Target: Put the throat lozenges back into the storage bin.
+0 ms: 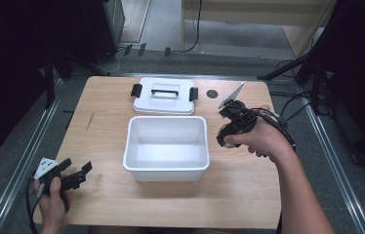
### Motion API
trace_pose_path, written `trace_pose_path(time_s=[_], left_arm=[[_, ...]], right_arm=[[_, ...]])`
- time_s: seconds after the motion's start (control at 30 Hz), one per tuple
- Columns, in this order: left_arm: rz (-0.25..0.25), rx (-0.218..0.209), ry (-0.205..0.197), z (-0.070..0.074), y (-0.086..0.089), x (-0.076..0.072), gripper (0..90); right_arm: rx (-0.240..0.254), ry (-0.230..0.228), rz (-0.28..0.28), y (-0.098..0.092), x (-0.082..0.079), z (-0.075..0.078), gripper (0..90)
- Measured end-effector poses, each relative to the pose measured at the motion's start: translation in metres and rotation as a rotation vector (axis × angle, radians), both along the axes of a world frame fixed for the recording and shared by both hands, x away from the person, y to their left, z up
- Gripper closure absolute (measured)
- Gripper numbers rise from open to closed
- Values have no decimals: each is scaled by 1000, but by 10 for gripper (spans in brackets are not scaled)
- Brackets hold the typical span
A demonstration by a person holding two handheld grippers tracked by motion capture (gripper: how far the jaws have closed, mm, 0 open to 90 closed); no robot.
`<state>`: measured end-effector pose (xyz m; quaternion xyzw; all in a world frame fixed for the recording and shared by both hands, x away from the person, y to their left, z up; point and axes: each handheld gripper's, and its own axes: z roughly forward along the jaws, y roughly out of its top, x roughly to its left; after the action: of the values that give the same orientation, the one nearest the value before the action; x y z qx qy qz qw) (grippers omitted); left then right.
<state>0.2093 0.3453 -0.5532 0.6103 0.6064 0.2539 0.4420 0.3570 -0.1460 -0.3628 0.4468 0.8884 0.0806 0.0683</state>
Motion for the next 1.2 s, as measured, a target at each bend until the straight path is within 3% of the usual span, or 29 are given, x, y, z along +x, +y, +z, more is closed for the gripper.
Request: trace_pose_path(time_s=[0.27,0.47,0.6,0.63,0.87,1.03,1.2], left_arm=[[-2,-1,2,0,0,0,140],[-2,-1,2,0,0,0,140],[0,-3,1,0,0,0,140],[0,-3,1,0,0,0,140],[-1,-3,2,0,0,0,140],[-1,-4,2,0,0,0,140],[-3,-5,3,0,1,0,140]], right_arm=[[-5,-46,109,25,-8,17,206],[-19,-62,210,46,-14,21,206],[-22,-73,267,55,-17,20,206],[-30,-84,315,61,-19,19,205],[-26,-100,418,76,-21,15,206],[-51,-110,507,89,-21,4,205],[-84,-102,537,94,-20,-5,205]])
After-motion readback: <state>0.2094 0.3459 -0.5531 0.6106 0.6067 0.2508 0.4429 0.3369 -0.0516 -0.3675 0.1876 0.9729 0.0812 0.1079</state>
